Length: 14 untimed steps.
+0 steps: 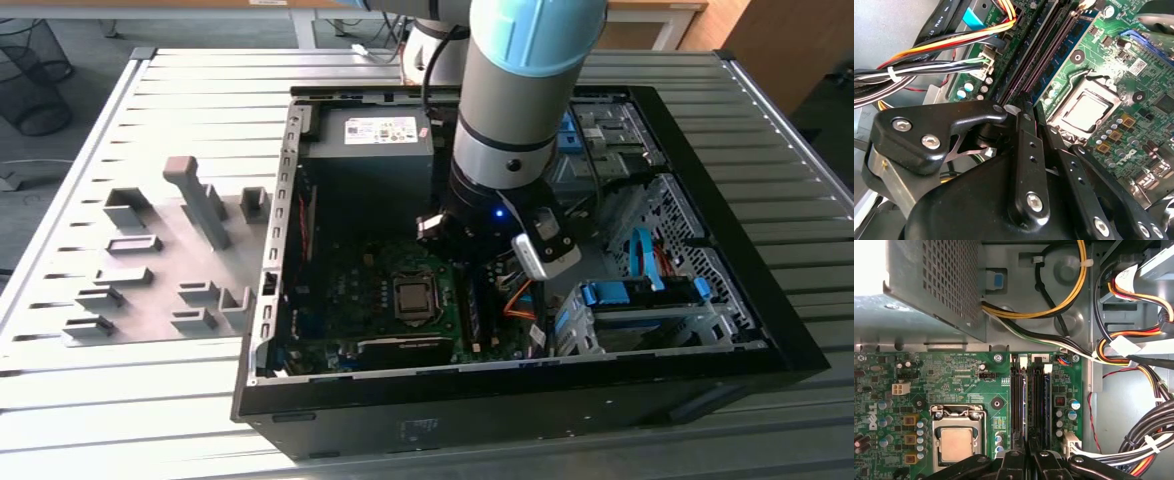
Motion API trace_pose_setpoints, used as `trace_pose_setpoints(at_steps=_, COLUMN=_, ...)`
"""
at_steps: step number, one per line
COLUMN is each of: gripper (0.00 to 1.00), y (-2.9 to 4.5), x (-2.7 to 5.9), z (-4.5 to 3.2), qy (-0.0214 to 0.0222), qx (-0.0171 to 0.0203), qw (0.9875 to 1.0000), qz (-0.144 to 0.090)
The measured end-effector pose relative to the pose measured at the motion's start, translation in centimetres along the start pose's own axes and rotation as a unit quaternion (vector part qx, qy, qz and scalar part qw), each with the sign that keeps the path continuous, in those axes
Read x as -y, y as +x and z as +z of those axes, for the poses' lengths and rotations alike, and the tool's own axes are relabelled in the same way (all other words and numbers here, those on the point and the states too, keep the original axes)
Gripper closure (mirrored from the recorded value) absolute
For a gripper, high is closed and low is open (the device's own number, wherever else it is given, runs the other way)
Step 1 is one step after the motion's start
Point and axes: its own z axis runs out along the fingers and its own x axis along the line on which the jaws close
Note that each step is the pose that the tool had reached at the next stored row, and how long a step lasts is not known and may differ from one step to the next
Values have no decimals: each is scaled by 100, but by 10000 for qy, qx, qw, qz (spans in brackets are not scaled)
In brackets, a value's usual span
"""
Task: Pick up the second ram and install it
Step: 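Insert the second ram into the second slot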
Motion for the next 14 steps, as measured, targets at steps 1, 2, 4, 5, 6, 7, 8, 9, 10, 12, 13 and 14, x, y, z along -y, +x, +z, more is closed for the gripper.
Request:
trace_pose_setpoints(at_steps=1, gripper=86, y=0, x=0, z=3, qy=0, qx=0, qw=10000, qz=0)
trace_pose_setpoints(at_steps=2, gripper=86, y=0, x=0, z=6, qy=0, qx=0, qw=10000, qz=0)
trace_pose_setpoints(at_steps=4, gripper=86, y=1, x=0, z=9, qy=0, qx=0, qw=10000, qz=-1)
trace_pose_setpoints(at_steps=5, gripper=86, y=3, x=0, z=11, qy=0, qx=0, qw=10000, qz=0)
trace_pose_setpoints(at_steps=6, gripper=86, y=3, x=0, z=11, qy=0, qx=0, qw=10000, qz=0)
trace_pose_setpoints(at_steps=7, gripper=86, y=4, x=-1, z=12, qy=0, qx=0, qw=10000, qz=0)
trace_pose_setpoints(at_steps=8, gripper=86, y=3, x=-2, z=13, qy=-2, qx=0, qw=10000, qz=0)
trace_pose_setpoints(at_steps=9, gripper=86, y=4, x=-3, z=13, qy=-2, qx=0, qw=10000, qz=0)
trace_pose_setpoints(at_steps=10, gripper=86, y=4, x=-4, z=13, qy=-1, qx=0, qw=10000, qz=0)
trace_pose_setpoints(at_steps=12, gripper=86, y=4, x=-9, z=12, qy=-1, qx=0, qw=10000, qz=0)
trace_pose_setpoints(at_steps=13, gripper=86, y=4, x=-12, z=12, qy=0, qx=0, qw=10000, qz=0)
trace_pose_setpoints(at_steps=14, gripper=86, y=4, x=-16, z=13, qy=1, qx=0, qw=10000, qz=0)
